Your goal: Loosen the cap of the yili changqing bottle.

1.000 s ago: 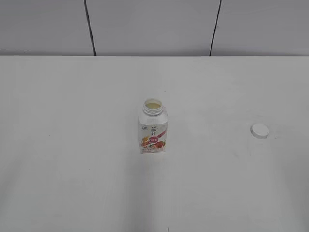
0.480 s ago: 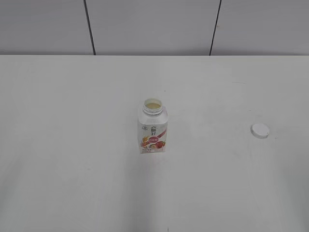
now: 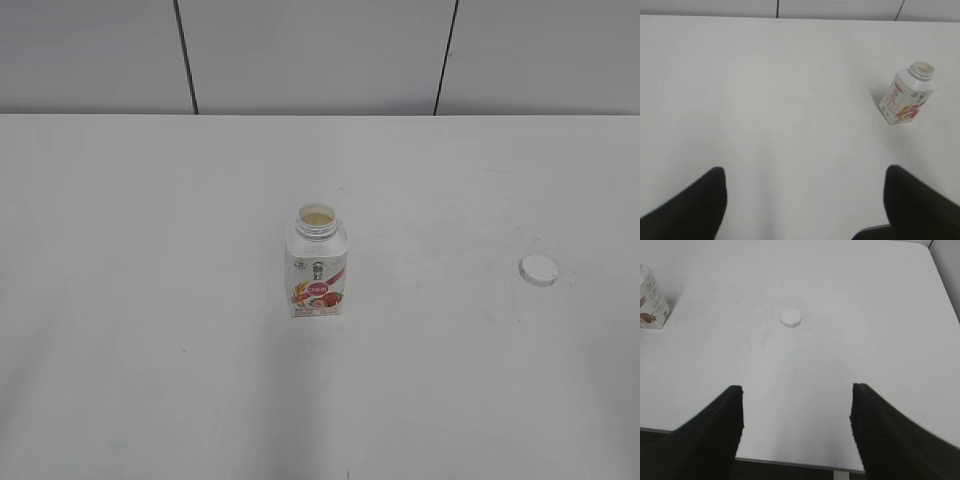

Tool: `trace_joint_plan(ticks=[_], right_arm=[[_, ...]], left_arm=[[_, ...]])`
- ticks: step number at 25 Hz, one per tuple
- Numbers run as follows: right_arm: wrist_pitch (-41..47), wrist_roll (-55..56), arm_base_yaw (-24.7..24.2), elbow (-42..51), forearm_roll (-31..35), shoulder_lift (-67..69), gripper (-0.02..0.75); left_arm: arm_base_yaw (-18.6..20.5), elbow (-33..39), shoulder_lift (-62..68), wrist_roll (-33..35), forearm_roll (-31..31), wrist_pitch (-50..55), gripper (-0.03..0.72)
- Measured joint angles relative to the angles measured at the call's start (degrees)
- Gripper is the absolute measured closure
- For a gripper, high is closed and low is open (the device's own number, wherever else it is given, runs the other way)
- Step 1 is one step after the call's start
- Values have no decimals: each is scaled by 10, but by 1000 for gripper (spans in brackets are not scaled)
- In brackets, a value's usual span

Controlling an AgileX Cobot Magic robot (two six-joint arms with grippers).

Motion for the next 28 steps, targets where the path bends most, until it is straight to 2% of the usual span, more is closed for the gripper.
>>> trace_joint_plan(ticks=[9, 13, 19, 28], right_arm=[[0, 0, 0, 0, 0, 0, 205], [0, 0, 0, 0, 0, 0, 205], [0, 0, 0, 0, 0, 0, 205], [-1, 0, 0, 0, 0, 0, 205]], left_arm=[[82, 0, 0, 0, 3, 0, 105], [104, 0, 0, 14, 10, 0, 105], [109, 0, 0, 80, -26, 0, 105], [109, 2, 0, 86, -36, 0, 105]])
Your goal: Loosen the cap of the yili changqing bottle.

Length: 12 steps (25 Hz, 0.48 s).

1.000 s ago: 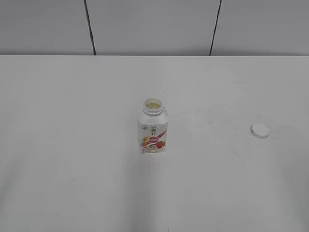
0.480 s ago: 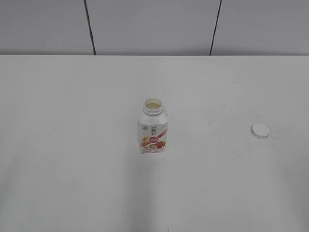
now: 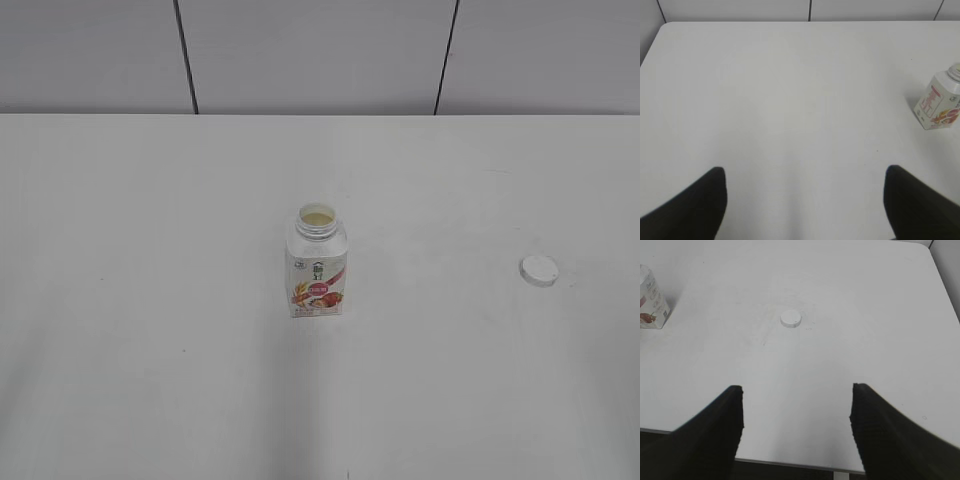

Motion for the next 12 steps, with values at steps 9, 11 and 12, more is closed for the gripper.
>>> trace_joint_plan(ticks=[9, 11, 12], right_arm=[[0, 0, 0, 0, 0, 0, 205], [0, 0, 0, 0, 0, 0, 205], [0, 0, 0, 0, 0, 0, 205]], left_arm=[[44, 0, 0, 1, -1, 0, 105], [55, 0, 0, 1, -1, 0, 105], [56, 0, 0, 1, -1, 0, 105]])
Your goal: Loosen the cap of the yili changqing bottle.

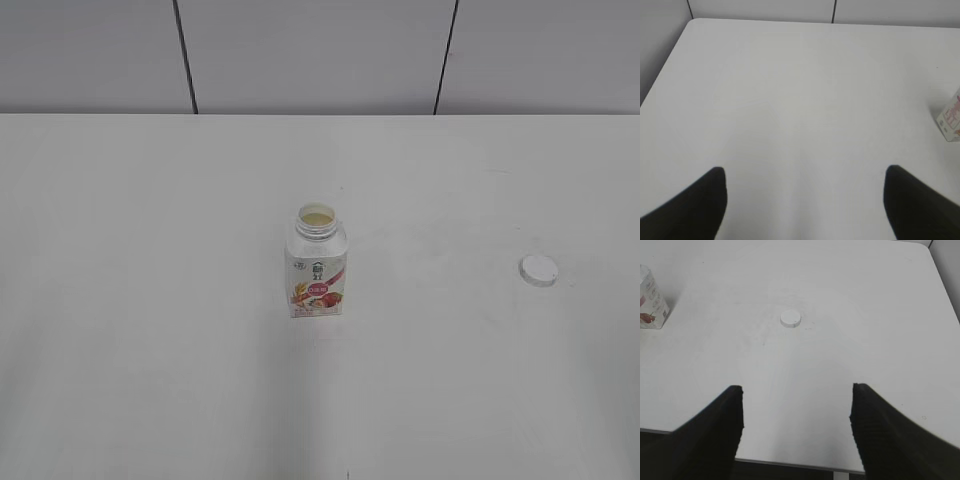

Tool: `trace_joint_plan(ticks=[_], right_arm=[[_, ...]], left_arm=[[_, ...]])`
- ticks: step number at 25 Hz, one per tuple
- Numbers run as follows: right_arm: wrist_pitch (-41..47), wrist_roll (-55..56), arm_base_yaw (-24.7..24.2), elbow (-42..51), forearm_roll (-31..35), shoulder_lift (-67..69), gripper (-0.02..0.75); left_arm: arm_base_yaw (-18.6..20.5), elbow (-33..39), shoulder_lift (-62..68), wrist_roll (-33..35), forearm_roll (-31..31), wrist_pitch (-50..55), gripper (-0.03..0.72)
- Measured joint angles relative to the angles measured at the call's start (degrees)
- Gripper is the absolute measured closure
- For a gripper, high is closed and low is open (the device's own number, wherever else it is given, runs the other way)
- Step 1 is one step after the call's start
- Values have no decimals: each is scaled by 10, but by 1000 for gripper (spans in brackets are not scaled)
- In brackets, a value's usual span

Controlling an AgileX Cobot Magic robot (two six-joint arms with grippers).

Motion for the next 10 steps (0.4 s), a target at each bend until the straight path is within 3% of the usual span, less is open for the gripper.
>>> trace_joint_plan(ticks=[10], right_arm=[[0, 0, 0, 0, 0, 0, 205]], left_arm=[[1, 0, 0, 0, 0, 0, 105]])
